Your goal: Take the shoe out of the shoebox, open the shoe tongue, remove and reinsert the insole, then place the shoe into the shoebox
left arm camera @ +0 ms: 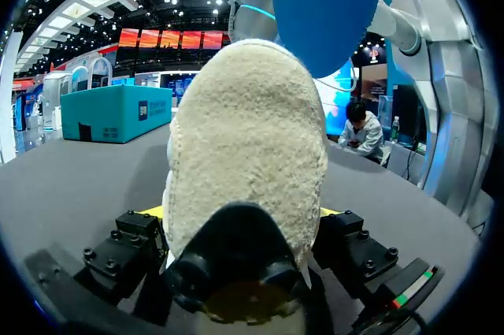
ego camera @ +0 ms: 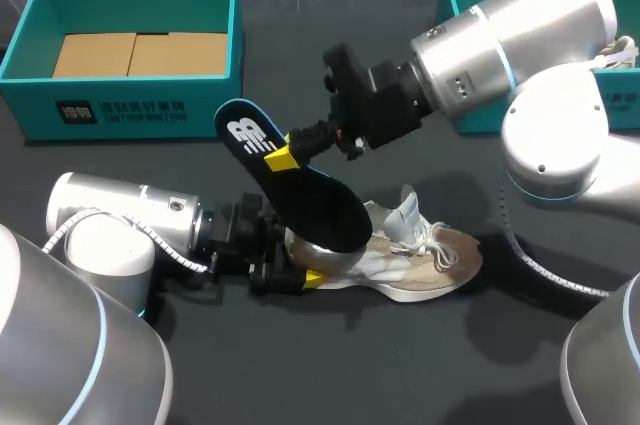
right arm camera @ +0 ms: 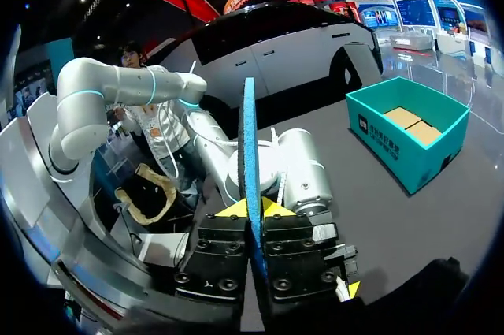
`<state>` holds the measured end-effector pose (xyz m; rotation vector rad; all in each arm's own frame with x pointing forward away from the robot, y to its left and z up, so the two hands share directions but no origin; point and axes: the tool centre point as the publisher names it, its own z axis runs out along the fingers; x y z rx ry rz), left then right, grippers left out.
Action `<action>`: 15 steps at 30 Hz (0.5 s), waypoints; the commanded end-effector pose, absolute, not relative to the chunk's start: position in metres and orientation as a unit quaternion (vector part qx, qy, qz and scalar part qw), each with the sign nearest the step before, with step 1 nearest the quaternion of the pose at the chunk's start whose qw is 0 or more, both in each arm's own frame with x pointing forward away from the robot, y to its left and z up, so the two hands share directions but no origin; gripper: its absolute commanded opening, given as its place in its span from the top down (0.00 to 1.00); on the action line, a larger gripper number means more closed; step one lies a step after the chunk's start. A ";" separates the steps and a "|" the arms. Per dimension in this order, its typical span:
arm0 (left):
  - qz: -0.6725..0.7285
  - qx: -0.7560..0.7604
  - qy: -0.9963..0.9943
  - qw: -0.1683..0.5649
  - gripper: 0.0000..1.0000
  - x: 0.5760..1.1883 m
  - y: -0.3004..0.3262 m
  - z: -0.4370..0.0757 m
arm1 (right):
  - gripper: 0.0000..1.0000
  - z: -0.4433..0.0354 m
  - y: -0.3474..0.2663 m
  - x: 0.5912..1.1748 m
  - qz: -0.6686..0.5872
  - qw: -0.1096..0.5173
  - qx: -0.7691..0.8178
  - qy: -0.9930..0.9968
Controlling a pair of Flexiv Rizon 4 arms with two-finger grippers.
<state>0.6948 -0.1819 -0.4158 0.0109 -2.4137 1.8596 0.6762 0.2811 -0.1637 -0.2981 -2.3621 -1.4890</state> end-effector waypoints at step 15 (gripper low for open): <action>0.609 0.004 -0.792 0.047 1.00 0.695 -0.183 -0.420 | 1.00 -0.129 0.241 0.641 -0.615 0.161 -0.178 -0.751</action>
